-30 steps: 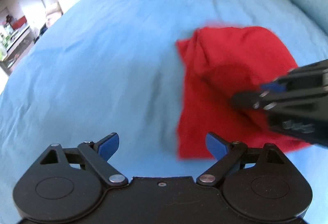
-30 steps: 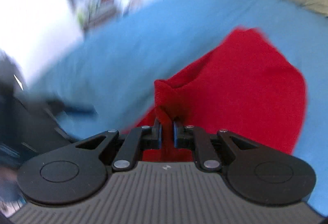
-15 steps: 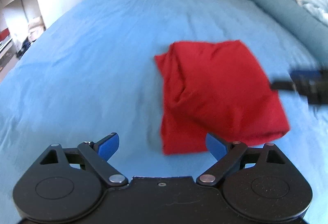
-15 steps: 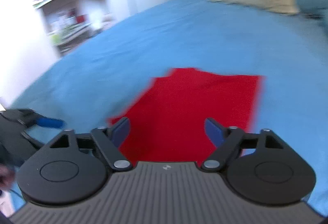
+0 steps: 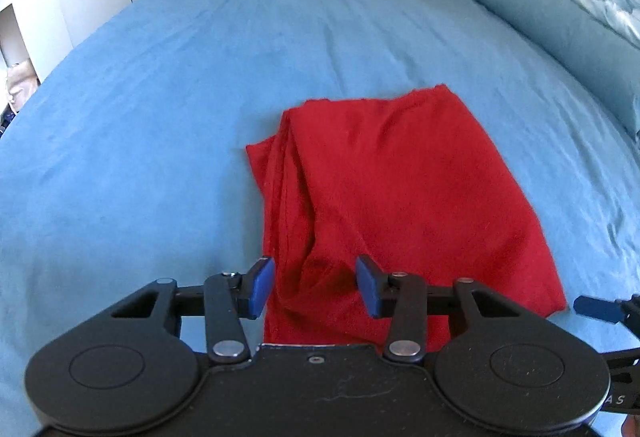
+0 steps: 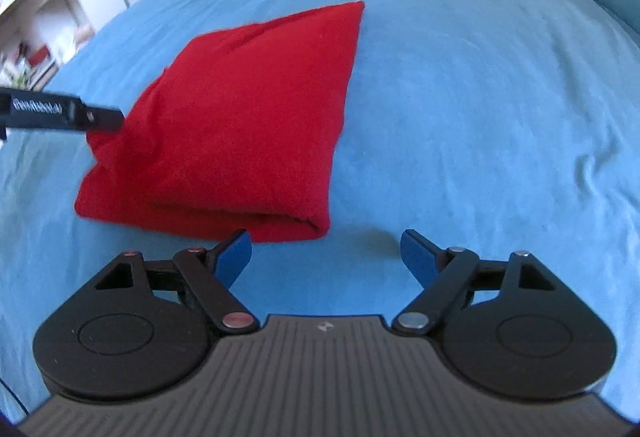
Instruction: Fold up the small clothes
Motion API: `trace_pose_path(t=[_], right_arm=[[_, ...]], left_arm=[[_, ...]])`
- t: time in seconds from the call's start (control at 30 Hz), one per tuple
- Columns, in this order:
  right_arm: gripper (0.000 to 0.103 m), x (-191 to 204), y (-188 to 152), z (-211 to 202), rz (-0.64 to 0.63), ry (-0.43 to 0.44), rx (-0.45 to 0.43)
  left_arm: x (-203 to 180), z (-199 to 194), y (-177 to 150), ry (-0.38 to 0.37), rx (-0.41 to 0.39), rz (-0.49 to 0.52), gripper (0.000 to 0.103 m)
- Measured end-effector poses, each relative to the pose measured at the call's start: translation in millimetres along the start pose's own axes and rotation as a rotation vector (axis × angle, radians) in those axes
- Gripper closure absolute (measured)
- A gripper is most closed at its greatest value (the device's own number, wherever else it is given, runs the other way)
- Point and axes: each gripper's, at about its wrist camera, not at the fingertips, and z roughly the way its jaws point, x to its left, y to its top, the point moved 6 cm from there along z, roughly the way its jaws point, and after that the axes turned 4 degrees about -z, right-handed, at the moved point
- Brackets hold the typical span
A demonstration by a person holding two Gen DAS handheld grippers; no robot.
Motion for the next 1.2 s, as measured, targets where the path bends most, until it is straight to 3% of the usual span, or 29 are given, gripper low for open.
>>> trace_pose_path(t=[0.17,0.27,0.33,0.37,0.4,0.5,0.57,0.63,0.8,0.9,0.97,1.03,1.1,1.13,1.2], right_arm=[[0.007,-6.2,-1.4,3.9,0.01,-0.03,-0.02],[0.007,-9.5,2.1,7.1,0.021,-0.037,-0.031],[0.013,-10.9,7.4,7.8,0.012,-0.064,-0.042],[0.016,-12.4,9.9,7.4,0.009,-0.086,-0.047],[0.02,-15.4,13.0,6.5,0.012,-0.11,-0.051],[0.02,-23.4,16.3,3.2,0.019,-0.143,-0.062],[0.02,-25.8,8.4,12.7,-0.009,-0.154,-0.012],[0.02,-30.9,-1.6,21.8,-0.02,-0.165,0.017],[0.02,-30.8,1.9,16.1,-0.075,-0.134,0.016],[0.017,-31.5,4.8,3.7,-0.105,-0.084,0.016],[0.016,-31.7,8.6,-8.7,-0.126,-0.059,0.014],[0.012,-31.2,17.7,-23.4,-0.131,-0.036,-0.004],[0.0,-34.6,32.5,-37.2,-0.099,0.019,-0.022],[0.0,-37.2,42.1,-42.4,-0.075,0.051,-0.032],[0.0,-41.6,62.7,-45.1,-0.02,0.106,-0.029]], left_arm=[[-3.1,10.9,-9.5,-0.008,0.047,0.027,0.059],[-1.7,13.6,-16.9,-0.014,0.067,0.046,0.068],[1.0,12.4,-20.3,-0.011,0.074,0.06,0.084],[3.9,10.3,-21.1,-0.011,0.077,0.059,0.087],[7.1,8.4,-22.4,-0.012,0.086,0.05,0.099],[15.7,4.1,-39.2,-0.017,0.132,0.02,0.099],[16.1,12.0,-61.2,0.002,0.189,0.032,0.099],[16.4,13.6,-73.6,0.03,0.167,0.042,0.098],[15.5,5.1,-68.8,0.035,0.16,0.022,0.098],[17.5,-10.1,-62.8,0.036,0.148,0.004,0.092],[18.2,-23.4,-51.8,0.037,0.118,0.0,0.075],[22.8,-38.4,-35.6,0.029,0.07,-0.004,0.032],[24.5,-48.8,-15.6,0.008,0.022,-0.014,0.017],[25.7,-50.1,-4.4,-0.009,0.009,-0.021,0.007],[25.7,-45.2,16.9,-0.052,0.004,-0.036,0.005]])
